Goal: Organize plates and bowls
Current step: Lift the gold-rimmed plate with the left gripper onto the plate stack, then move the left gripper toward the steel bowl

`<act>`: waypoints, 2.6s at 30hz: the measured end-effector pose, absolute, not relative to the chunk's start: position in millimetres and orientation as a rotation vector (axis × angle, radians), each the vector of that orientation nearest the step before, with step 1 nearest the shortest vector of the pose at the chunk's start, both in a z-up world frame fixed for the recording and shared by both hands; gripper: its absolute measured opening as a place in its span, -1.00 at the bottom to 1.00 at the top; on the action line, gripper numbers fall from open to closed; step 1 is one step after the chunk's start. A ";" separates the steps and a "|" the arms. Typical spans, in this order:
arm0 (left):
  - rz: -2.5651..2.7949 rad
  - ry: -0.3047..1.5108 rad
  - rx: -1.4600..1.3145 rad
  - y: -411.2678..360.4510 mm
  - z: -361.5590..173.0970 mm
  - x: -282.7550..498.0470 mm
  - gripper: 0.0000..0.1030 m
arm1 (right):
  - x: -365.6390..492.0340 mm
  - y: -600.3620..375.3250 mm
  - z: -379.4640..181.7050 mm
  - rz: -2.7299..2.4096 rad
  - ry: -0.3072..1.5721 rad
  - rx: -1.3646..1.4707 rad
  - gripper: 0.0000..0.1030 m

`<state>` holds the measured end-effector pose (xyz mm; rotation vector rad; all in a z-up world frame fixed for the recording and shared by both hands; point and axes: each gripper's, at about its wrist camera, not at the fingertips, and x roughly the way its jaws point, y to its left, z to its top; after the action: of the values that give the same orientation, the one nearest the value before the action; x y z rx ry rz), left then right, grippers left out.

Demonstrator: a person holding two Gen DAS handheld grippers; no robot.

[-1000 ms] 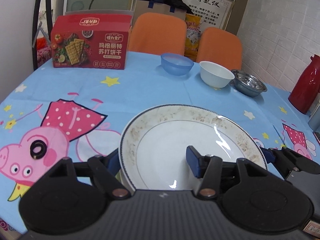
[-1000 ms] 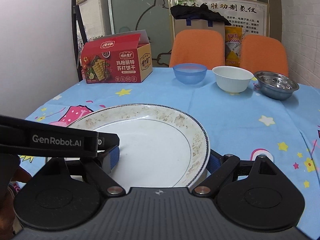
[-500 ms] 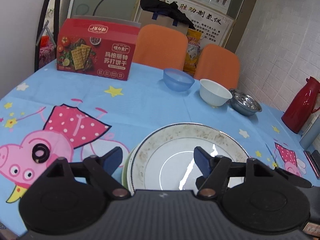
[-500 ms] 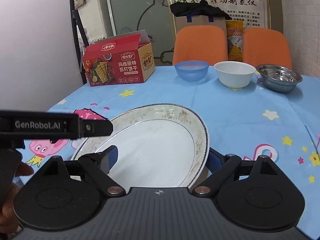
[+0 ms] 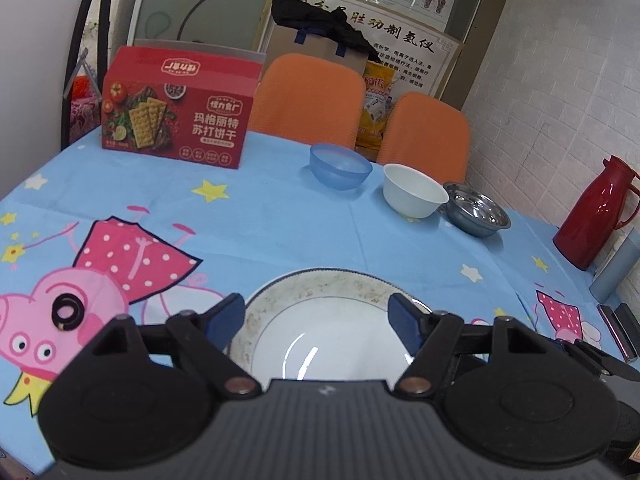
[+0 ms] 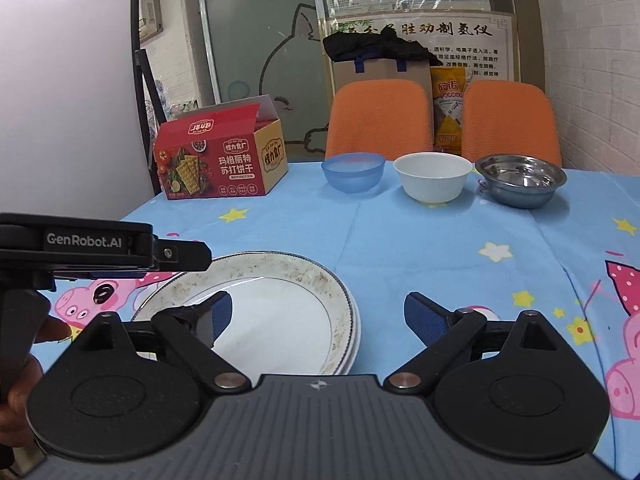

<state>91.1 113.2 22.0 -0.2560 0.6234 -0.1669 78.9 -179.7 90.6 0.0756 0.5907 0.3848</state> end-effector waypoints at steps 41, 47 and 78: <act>-0.410 0.860 -0.154 -71.3 12.2 188.1 0.40 | 120.7 -382.9 57.4 0.088 0.613 0.457 1.00; -0.458 0.930 -0.255 -82.4 12.7 247.3 0.40 | 162.7 -399.2 86.7 0.093 0.579 0.308 1.00; -0.380 0.704 -0.080 -120.0 45.6 389.6 0.40 | 360.1 -396.3 83.5 0.060 0.631 0.161 1.00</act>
<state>389.6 -120.0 45.6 -0.0802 0.7041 -0.3796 360.1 -396.3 83.5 0.1605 0.6306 0.0597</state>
